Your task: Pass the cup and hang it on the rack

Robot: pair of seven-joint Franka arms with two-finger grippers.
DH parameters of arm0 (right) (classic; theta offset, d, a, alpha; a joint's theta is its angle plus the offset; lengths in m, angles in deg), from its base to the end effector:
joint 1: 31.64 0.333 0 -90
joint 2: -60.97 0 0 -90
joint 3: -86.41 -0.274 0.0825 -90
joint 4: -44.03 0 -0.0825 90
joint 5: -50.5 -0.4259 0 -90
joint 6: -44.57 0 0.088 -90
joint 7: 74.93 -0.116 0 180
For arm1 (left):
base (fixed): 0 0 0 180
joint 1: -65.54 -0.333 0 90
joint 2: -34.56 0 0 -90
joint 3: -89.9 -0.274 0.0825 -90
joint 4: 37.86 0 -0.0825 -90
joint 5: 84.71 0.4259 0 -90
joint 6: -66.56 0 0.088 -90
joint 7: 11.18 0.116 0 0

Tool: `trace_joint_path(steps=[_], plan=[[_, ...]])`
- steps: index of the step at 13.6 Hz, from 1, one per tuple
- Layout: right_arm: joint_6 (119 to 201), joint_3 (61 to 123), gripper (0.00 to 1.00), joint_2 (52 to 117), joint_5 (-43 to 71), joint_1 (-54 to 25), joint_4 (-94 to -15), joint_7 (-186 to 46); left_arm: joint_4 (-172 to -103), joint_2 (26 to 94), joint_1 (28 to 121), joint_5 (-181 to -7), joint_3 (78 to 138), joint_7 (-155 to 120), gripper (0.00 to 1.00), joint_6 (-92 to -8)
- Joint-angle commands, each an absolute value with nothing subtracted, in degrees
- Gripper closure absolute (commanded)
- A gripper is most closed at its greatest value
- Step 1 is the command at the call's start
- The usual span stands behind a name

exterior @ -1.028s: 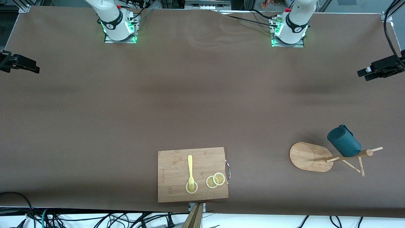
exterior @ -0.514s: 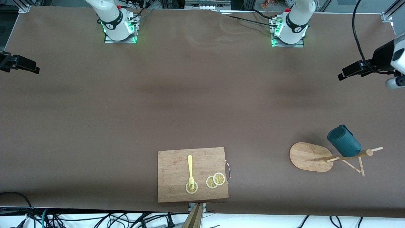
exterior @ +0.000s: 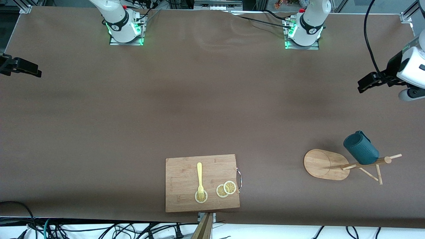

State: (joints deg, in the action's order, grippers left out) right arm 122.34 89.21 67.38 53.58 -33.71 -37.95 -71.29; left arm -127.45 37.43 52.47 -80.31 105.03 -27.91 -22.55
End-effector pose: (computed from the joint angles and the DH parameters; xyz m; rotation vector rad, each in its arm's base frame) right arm 0.5984 -0.0567 0.5606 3.0825 -0.0434 -0.2923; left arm 0.6059 -0.0098 0.5470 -3.0438 -0.3902 0.0699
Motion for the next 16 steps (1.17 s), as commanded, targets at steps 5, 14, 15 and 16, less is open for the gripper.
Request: trace_joint_path(steps=[5,14,15,16], plan=[[122.4,89.0,0.00,67.3,53.4,-34.1,-37.6,-71.5,-125.2,38.9,48.5,-87.6,105.2,-28.0,0.00,-21.9],[122.5,89.0,0.00,67.7,53.7,-34.1,-37.1,-71.3,-125.2,39.0,53.1,-84.0,105.1,-26.4,0.00,-21.9],[122.5,88.9,0.00,67.7,53.7,-34.1,-37.1,-71.3,-125.2,39.1,53.2,-83.7,105.1,-26.0,0.00,-21.9],[122.5,88.9,0.00,67.7,53.7,-34.0,-37.1,-71.3,-125.2,39.0,53.2,-83.9,105.1,-25.7,0.00,-21.9]])
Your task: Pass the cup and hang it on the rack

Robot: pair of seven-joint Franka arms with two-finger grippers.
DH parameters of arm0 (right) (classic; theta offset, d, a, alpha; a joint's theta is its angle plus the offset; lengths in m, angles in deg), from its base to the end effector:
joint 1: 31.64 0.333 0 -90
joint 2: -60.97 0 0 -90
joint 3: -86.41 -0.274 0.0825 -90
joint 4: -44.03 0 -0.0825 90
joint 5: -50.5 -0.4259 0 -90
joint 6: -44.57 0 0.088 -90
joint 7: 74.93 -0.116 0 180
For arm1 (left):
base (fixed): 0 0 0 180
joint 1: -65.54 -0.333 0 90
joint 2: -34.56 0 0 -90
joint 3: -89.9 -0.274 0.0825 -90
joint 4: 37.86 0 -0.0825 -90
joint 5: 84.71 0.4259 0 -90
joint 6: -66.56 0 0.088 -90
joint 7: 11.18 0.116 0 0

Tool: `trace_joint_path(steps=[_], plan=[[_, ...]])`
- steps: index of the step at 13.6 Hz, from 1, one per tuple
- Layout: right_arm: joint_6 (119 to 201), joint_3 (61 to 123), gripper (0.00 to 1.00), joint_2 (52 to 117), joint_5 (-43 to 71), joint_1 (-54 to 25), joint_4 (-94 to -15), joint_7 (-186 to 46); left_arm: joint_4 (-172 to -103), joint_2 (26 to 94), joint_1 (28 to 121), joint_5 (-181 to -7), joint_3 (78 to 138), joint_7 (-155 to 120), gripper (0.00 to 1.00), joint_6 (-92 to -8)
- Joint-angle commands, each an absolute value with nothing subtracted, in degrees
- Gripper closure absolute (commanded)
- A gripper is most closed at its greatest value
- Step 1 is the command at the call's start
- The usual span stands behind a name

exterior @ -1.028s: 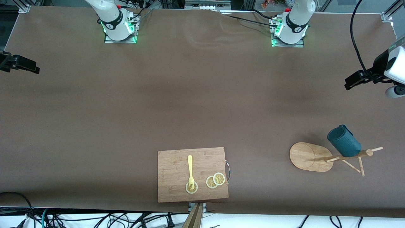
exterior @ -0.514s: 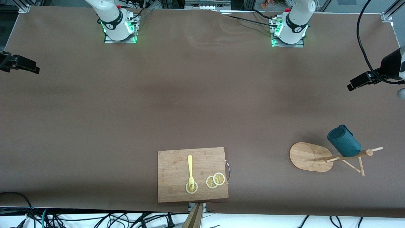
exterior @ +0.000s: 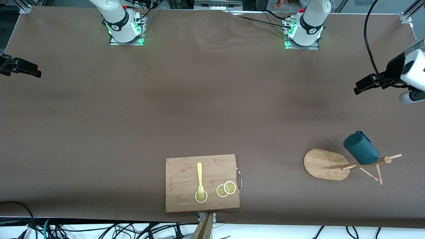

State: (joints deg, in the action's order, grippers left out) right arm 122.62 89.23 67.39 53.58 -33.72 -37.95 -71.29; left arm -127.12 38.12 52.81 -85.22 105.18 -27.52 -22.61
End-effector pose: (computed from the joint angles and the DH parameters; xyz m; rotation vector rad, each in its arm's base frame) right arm 0.5991 -0.0570 0.5608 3.0828 -0.0440 -0.2850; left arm 0.6083 -0.0244 0.5428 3.1025 0.3754 -0.1013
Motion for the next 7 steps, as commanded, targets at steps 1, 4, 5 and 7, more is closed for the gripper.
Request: trace_joint_path(steps=[1,4,5,7], plan=[[122.5,88.9,0.00,67.7,53.7,-34.0,-37.1,-71.3,-125.2,39.0,53.2,-84.0,105.1,-25.1,0.00,-21.9],[122.5,88.9,0.00,67.7,53.7,-34.0,-37.1,-71.3,-125.3,39.4,53.2,-84.3,105.1,-23.2,0.00,-21.9],[122.5,88.9,0.00,67.7,53.7,-34.0,-37.1,-71.3,-125.3,39.4,53.2,-84.4,105.1,-23.2,0.00,-21.9],[122.5,88.9,0.00,67.7,53.7,-34.0,-37.1,-71.3,-125.3,39.4,53.2,-84.4,105.1,-23.1,0.00,-21.9]])
